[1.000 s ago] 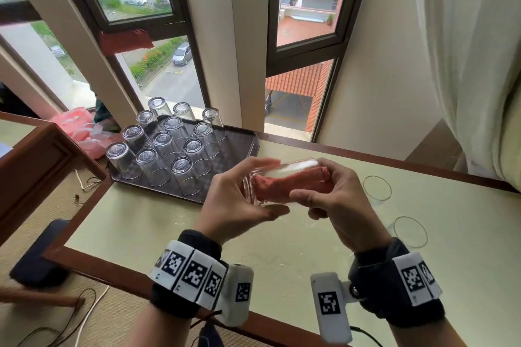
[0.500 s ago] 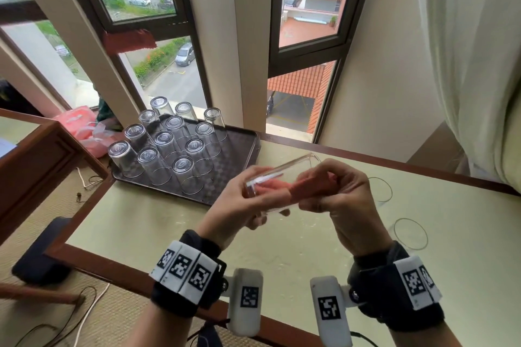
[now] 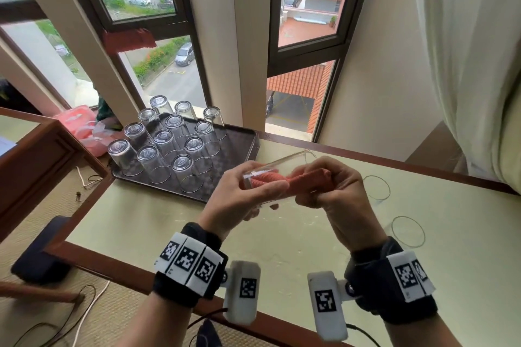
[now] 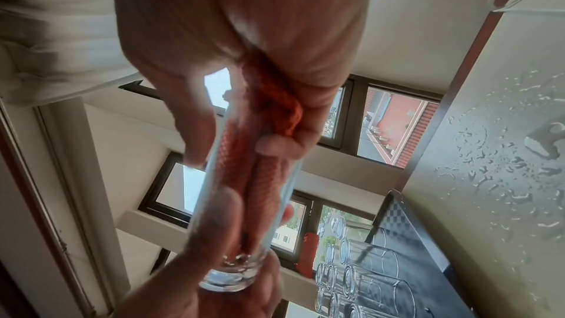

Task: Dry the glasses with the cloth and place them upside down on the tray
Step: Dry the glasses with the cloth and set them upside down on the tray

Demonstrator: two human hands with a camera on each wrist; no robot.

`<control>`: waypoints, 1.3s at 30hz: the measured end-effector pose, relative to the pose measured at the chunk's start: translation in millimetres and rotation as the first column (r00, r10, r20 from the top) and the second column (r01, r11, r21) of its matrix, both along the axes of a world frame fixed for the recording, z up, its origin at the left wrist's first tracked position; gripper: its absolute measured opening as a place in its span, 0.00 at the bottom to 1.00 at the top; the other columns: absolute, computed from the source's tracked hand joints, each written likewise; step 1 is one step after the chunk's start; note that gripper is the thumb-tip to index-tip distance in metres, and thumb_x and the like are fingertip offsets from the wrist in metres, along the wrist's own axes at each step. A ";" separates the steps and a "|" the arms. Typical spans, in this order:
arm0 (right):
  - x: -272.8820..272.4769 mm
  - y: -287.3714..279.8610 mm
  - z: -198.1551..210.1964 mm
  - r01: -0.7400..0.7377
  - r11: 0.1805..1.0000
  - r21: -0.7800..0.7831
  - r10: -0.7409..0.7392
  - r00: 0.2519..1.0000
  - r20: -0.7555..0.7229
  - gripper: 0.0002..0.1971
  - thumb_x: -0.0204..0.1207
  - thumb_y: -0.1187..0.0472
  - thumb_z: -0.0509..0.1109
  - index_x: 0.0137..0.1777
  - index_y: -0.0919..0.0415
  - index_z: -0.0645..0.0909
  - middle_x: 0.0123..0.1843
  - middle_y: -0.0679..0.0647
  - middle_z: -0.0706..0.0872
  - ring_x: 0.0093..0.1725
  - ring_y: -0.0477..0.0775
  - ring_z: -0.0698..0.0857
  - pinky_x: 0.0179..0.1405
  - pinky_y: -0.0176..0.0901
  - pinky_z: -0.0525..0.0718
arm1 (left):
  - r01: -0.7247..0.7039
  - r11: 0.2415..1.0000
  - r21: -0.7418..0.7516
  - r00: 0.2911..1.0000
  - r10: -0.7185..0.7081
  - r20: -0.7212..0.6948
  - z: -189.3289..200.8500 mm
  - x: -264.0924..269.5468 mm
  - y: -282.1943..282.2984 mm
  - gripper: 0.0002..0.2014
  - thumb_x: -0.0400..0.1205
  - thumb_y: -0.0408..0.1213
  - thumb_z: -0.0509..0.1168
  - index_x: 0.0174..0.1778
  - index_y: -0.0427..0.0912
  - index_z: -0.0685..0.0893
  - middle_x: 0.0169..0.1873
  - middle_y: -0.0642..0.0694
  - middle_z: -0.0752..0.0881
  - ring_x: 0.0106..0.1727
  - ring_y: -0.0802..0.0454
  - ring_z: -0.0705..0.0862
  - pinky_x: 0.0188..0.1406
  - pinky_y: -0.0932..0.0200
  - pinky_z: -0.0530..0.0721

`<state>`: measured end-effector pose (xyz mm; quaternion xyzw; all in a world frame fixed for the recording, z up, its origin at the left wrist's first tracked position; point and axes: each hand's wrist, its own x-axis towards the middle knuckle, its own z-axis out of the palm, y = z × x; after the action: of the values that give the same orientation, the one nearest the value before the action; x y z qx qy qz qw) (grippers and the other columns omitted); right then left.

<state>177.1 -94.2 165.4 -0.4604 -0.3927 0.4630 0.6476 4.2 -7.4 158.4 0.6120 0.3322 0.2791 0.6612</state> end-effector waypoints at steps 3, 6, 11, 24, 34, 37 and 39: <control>0.9 -1.4 1.1 -0.030 0.997 -0.069 0.034 0.997 0.066 0.21 0.56 0.66 0.87 0.48 0.64 0.85 0.38 0.55 0.87 0.34 0.52 0.82 0.29 0.41 0.83 | -0.021 0.959 0.281 0.999 0.031 -0.032 1.4 -3.6 3.7 0.35 0.63 0.32 0.87 0.66 0.41 0.83 0.44 0.49 0.92 0.41 0.57 0.91 0.42 0.63 0.89; 0.0 0.6 1.1 0.009 1.000 -0.024 -0.008 1.000 0.028 0.18 0.54 0.74 0.81 0.45 0.66 0.85 0.34 0.55 0.86 0.30 0.51 0.81 0.23 0.39 0.81 | -0.005 0.982 0.189 1.000 0.005 -0.003 1.5 -3.6 2.3 0.41 0.60 0.31 0.87 0.69 0.46 0.79 0.45 0.46 0.92 0.42 0.54 0.91 0.41 0.63 0.88; -1.8 2.6 3.2 0.009 1.000 0.025 -0.009 1.000 -0.018 0.18 0.51 0.79 0.71 0.35 0.57 0.89 0.38 0.59 0.89 0.39 0.54 0.88 0.31 0.43 0.89 | -0.035 0.999 -0.016 0.996 0.036 0.082 4.2 0.0 -2.5 0.33 0.65 0.50 0.81 0.60 0.34 0.83 0.33 0.43 0.89 0.21 0.58 0.80 0.17 0.68 0.74; -2.0 2.8 1.9 -0.026 0.999 0.025 0.024 0.999 0.040 0.16 0.55 0.77 0.77 0.43 0.64 0.87 0.40 0.63 0.88 0.41 0.59 0.87 0.33 0.45 0.90 | -0.075 0.973 0.216 0.997 0.077 -0.003 7.2 -6.4 3.2 0.37 0.59 0.59 0.80 0.59 0.39 0.87 0.36 0.48 0.92 0.29 0.57 0.87 0.25 0.67 0.83; -5.5 -0.1 -2.2 0.087 0.996 -0.017 -0.086 0.995 0.052 0.20 0.52 0.84 0.73 0.37 0.59 0.88 0.36 0.58 0.88 0.39 0.54 0.88 0.30 0.44 0.89 | -0.067 0.996 -0.053 0.997 0.066 -0.030 -7.1 4.1 1.9 0.34 0.59 0.60 0.77 0.51 0.37 0.86 0.29 0.47 0.88 0.18 0.54 0.74 0.15 0.66 0.70; -2.2 -0.1 -7.0 0.106 0.988 -0.114 -0.090 0.987 0.137 0.18 0.60 0.87 0.76 0.44 0.67 0.84 0.34 0.54 0.87 0.33 0.49 0.86 0.27 0.38 0.85 | -0.105 0.990 0.099 0.992 0.111 -0.057 -11.5 3.4 5.9 0.34 0.58 0.57 0.82 0.56 0.42 0.87 0.35 0.49 0.91 0.23 0.55 0.81 0.21 0.64 0.79; 1.0 -2.0 -12.2 0.129 0.978 -0.163 -0.106 0.984 0.143 0.16 0.63 0.84 0.77 0.45 0.66 0.84 0.34 0.53 0.87 0.32 0.47 0.86 0.26 0.38 0.84 | -0.062 0.979 0.196 0.993 0.081 -0.090 -13.7 2.5 9.7 0.34 0.59 0.48 0.87 0.60 0.45 0.87 0.43 0.48 0.93 0.36 0.58 0.90 0.35 0.66 0.86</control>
<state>178.1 -96.2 153.2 -0.5667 -0.3660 0.4241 0.6042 6.7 2.3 144.7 0.6738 0.3574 0.3034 0.5711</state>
